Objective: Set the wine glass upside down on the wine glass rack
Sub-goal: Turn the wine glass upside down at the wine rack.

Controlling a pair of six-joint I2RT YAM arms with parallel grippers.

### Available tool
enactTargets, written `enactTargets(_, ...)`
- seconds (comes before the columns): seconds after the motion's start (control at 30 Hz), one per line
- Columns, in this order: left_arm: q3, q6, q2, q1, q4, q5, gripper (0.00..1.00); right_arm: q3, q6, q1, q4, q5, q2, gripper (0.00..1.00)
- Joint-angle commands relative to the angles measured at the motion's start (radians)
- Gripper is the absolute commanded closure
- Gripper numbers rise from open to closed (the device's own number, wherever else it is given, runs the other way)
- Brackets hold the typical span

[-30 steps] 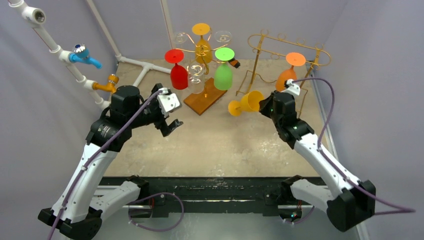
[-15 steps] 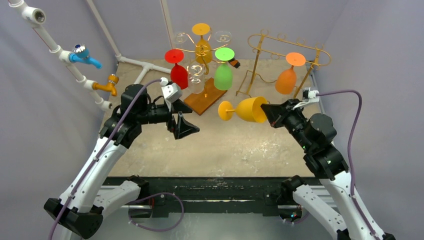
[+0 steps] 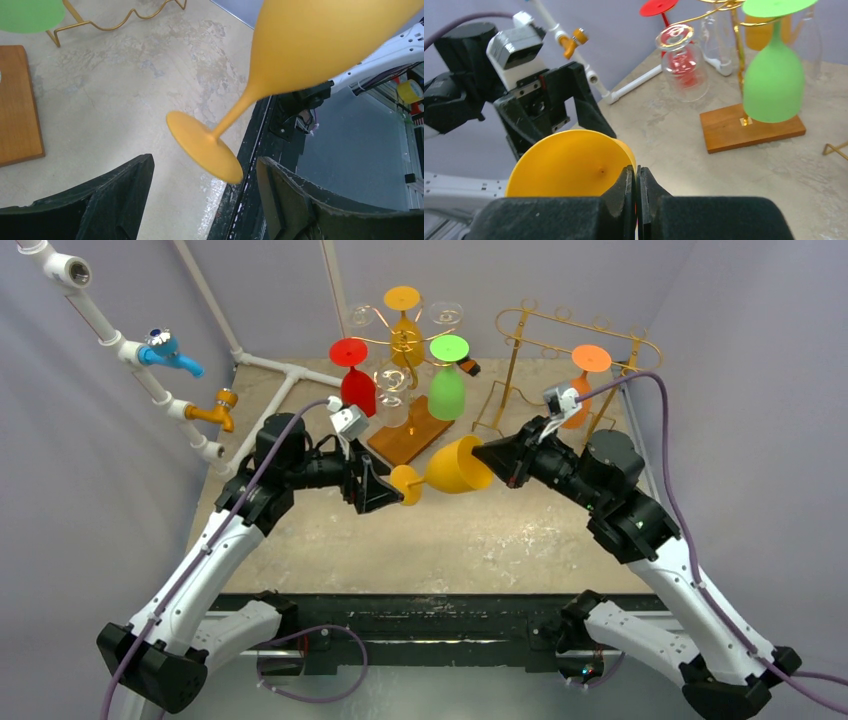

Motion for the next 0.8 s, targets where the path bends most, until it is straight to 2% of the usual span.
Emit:
enactTargets(0.0, -0.013, -0.082, 0.009, 0.001, 0.066, 0.002, 0.27, 0.067, -0.062, 0.096, 0.047, 0.021, 0.032, 1.00)
enactTargets(0.13, -0.013, -0.064, 0.009, 0.001, 0.043, 0.003, 0.53, 0.076, -0.079, 0.183, 0.081, 0.094, 0.053, 1.00)
enactTargets(0.37, 0.033, 0.055, 0.006, 0.001, -0.091, 0.005, 0.99, 0.066, -0.104, 0.268, 0.106, 0.187, 0.073, 1.00)
enactTargets(0.57, 0.079, 0.118, 0.007, 0.001, -0.183, 0.006, 1.00, 0.037, -0.104, 0.304, 0.109, 0.230, 0.065, 1.00)
enactTargets(0.63, 0.084, 0.116, 0.005, 0.001, -0.183, 0.009, 1.00, 0.033, -0.099, 0.310, 0.104, 0.230, 0.074, 0.96)
enactTargets(0.67, 0.088, 0.111, 0.006, 0.001, -0.181, 0.008, 1.00, 0.034, -0.100, 0.320, 0.098, 0.241, 0.078, 1.00)
enactTargets(0.73, 0.096, 0.085, 0.012, 0.001, -0.181, -0.002, 1.00, 0.017, -0.107, 0.359, 0.112, 0.311, 0.068, 1.00)
enactTargets(0.77, 0.101, 0.059, 0.020, 0.001, -0.185, -0.015, 0.90, 0.003, -0.113, 0.376, 0.132, 0.342, 0.055, 1.00)
